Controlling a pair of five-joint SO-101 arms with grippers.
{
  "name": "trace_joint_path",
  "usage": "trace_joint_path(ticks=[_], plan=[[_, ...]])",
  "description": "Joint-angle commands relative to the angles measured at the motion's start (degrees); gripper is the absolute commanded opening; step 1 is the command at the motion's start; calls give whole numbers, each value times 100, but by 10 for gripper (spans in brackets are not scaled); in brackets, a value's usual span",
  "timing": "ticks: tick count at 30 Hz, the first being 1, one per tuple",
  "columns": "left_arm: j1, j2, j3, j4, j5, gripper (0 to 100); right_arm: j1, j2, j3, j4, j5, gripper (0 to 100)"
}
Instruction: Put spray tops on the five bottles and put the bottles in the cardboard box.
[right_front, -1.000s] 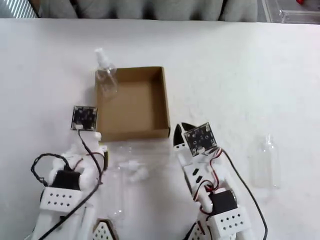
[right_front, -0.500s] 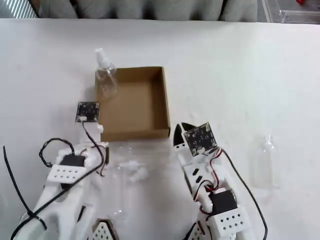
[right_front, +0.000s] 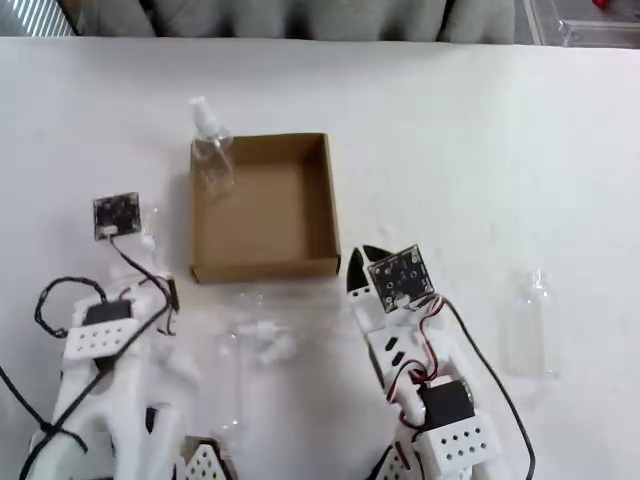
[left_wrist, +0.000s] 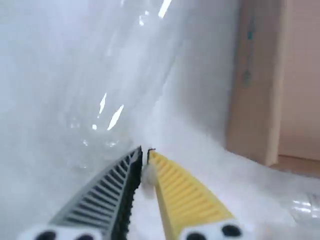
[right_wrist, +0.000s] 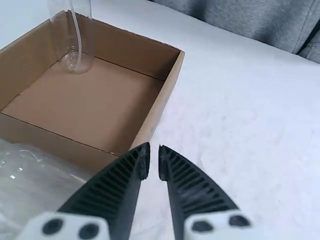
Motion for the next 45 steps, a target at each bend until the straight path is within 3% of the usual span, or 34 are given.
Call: trace_joint_path(ticks=[1,8,30,37,40,45], plan=[[-347,1226,-976,26,-53,20,75,-66,53,48,9,15],[-664,2475,-2031,343,-53,20,75,-57,53,57,9,15],[-2255,2475,-2470,316,193,20,75,-31,53,57,9,15],[-2730,2484,-3349,809,149,20,75,-31,53,57,9,15],[-2765,2492,-3727,1055,149,20,75,-31,53,57,9,15],[-2589,2484,-4149,809,202,20,66,-31,53,57,9,15]])
